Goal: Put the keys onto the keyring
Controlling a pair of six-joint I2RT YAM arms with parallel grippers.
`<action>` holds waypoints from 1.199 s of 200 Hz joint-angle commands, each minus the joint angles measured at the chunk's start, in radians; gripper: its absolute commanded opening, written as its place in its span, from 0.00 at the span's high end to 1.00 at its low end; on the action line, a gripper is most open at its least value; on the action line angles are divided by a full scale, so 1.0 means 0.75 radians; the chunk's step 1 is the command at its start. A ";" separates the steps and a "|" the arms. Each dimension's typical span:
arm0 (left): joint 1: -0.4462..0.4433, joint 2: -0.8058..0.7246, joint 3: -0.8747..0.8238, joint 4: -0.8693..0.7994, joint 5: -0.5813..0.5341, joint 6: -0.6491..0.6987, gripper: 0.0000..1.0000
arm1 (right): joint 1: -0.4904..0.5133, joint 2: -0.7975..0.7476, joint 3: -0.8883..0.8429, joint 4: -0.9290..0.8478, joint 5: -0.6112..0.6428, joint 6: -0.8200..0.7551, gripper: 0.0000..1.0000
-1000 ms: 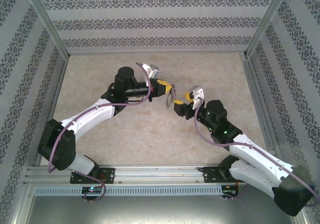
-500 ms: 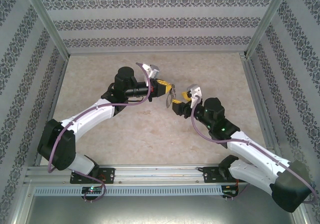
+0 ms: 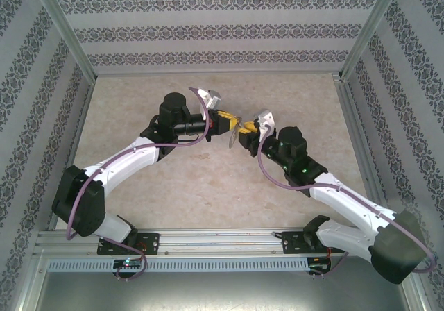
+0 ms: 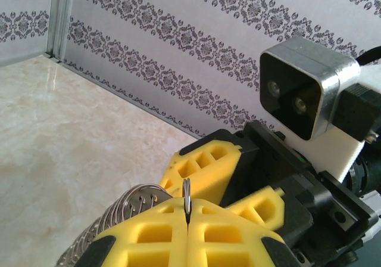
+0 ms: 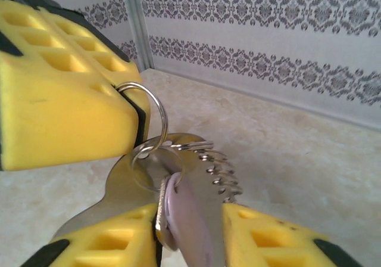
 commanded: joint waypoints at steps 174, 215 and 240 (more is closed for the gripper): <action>-0.021 -0.036 0.163 -0.248 -0.070 0.277 1.00 | -0.028 0.056 0.168 -0.231 -0.310 -0.077 1.00; -0.022 -0.039 0.161 -0.248 -0.073 0.284 1.00 | -0.036 0.038 0.154 -0.219 -0.272 -0.067 1.00; -0.023 -0.042 0.161 -0.248 -0.072 0.287 1.00 | -0.047 0.015 0.139 -0.223 -0.250 -0.064 1.00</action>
